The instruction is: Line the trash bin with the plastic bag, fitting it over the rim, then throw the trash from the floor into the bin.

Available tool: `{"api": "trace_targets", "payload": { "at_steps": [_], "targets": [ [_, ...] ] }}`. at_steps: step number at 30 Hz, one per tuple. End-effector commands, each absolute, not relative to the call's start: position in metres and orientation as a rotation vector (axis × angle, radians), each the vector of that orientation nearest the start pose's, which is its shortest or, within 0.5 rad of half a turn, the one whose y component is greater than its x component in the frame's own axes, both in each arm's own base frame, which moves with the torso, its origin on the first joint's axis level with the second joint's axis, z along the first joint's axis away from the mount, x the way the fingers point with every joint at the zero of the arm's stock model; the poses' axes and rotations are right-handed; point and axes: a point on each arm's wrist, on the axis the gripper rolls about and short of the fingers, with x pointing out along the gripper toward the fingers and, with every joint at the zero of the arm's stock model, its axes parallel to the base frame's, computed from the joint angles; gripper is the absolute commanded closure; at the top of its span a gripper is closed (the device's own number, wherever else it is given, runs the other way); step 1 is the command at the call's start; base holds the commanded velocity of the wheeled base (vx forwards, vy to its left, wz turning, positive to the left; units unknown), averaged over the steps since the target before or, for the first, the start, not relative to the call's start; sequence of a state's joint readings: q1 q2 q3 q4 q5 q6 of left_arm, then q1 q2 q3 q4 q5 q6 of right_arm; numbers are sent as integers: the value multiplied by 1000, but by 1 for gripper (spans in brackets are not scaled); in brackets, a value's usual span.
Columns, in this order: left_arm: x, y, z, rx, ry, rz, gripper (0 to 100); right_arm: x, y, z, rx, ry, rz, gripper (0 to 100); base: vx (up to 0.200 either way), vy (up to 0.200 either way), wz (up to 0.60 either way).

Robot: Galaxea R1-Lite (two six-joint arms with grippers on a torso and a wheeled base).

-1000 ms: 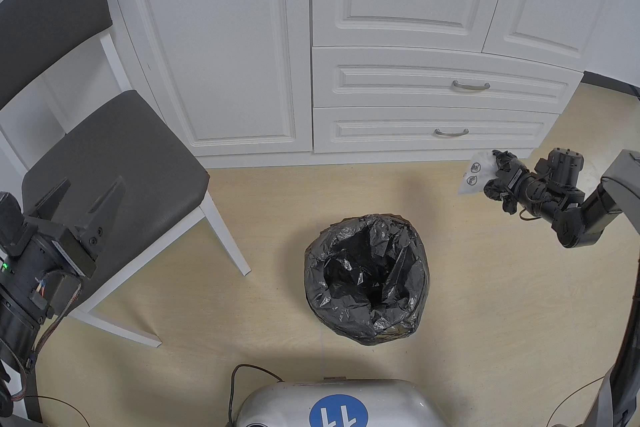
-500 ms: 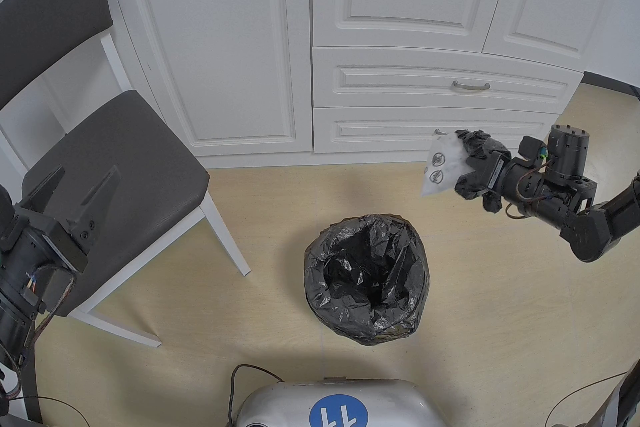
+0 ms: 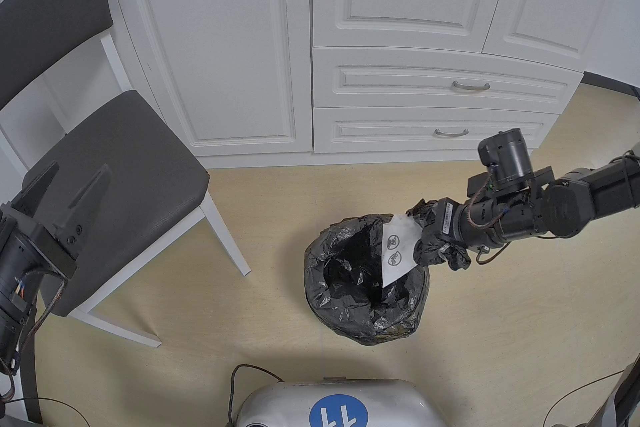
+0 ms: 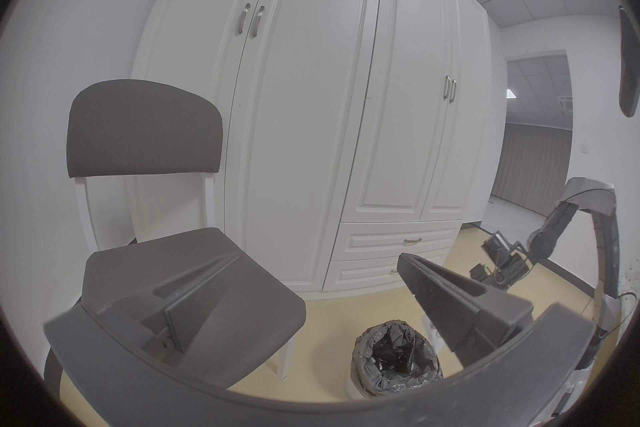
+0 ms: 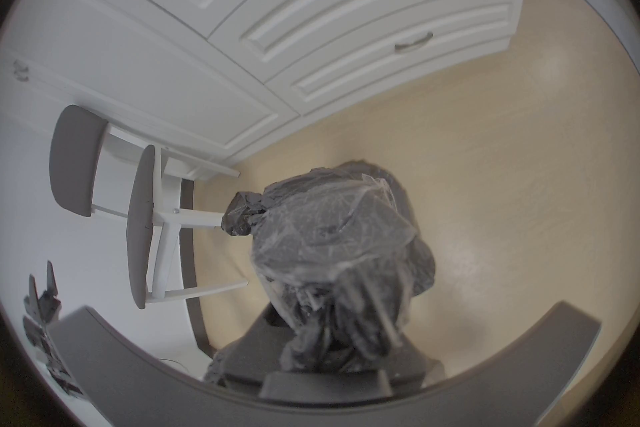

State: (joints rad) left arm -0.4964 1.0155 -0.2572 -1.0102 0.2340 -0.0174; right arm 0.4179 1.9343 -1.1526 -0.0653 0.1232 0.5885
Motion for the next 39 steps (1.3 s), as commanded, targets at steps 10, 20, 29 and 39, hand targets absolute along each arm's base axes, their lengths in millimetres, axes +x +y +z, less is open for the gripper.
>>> {"api": "trace_targets", "payload": {
  "at_steps": [10,20,29,39],
  "targets": [
    [105,-51,211,-99,-203,-284,0,362,198,44,495,1075,296,100,0,0,0],
    [105,-52,208,-95,-189,-302,0,375,200,28,508,1076,269,100,0,0,0],
    [104,-52,207,-92,-185,-316,0,390,179,41,571,1008,225,100,0,0,0],
    [104,-51,206,-92,-185,-314,0,380,192,32,457,907,158,100,0,0,0]
  ]
}}
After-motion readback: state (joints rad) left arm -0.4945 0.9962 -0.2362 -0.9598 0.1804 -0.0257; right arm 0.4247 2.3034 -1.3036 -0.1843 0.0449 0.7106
